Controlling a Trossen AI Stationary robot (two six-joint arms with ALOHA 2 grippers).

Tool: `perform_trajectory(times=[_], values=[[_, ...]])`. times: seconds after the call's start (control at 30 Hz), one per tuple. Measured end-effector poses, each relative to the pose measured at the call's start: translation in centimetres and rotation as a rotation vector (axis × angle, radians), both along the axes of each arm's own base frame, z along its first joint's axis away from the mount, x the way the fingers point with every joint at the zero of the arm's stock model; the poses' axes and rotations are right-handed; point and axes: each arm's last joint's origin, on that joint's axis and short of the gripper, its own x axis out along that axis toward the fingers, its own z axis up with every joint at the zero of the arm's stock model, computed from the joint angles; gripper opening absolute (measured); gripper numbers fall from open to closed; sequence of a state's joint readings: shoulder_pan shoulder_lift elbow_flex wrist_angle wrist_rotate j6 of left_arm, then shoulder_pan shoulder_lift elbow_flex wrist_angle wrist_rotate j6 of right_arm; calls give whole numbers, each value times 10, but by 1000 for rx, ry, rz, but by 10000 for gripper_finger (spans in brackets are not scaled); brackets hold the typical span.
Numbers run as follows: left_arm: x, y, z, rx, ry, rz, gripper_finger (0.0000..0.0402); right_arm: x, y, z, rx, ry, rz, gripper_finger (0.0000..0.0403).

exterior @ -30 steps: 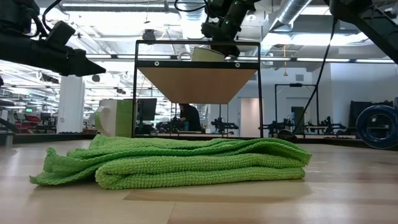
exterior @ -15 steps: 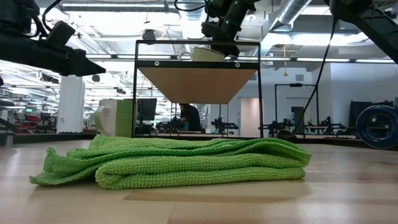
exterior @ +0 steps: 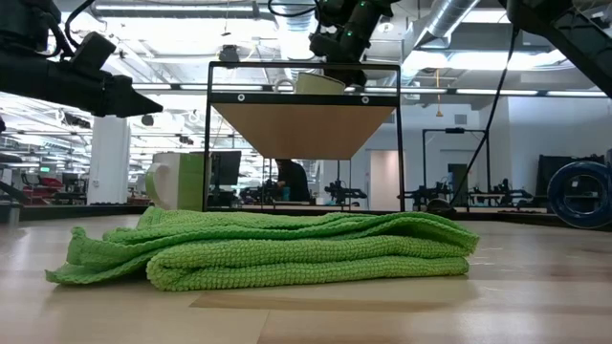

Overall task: Stack small to large cups/mugs on shelf
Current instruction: Put the light green mug on the shelf

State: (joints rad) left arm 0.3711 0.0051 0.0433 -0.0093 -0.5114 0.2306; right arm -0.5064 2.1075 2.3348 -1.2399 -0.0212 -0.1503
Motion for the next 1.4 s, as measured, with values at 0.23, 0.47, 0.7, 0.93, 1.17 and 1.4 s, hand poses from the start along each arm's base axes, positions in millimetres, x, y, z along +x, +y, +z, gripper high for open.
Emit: perform_trajectory(times=[0.23, 0.47, 0.7, 0.93, 1.17, 1.4], values=[[0, 0, 0, -1, -1, 0, 144, 0, 0, 0, -2, -4, 0, 61], [0, 0, 0, -2, -2, 0, 144, 0, 0, 0, -3, -5, 0, 61], [0, 0, 0, -2, -2, 0, 144, 0, 0, 0, -10, -2, 13, 61], [0, 0, 0, -1, -2, 0, 144, 0, 0, 1, -11, -2, 13, 61], [0, 0, 0, -2, -2, 0, 144, 0, 0, 0, -11, -2, 13, 61], [0, 0, 0, -1, -2, -1, 144, 0, 0, 1, -13, -1, 12, 61]])
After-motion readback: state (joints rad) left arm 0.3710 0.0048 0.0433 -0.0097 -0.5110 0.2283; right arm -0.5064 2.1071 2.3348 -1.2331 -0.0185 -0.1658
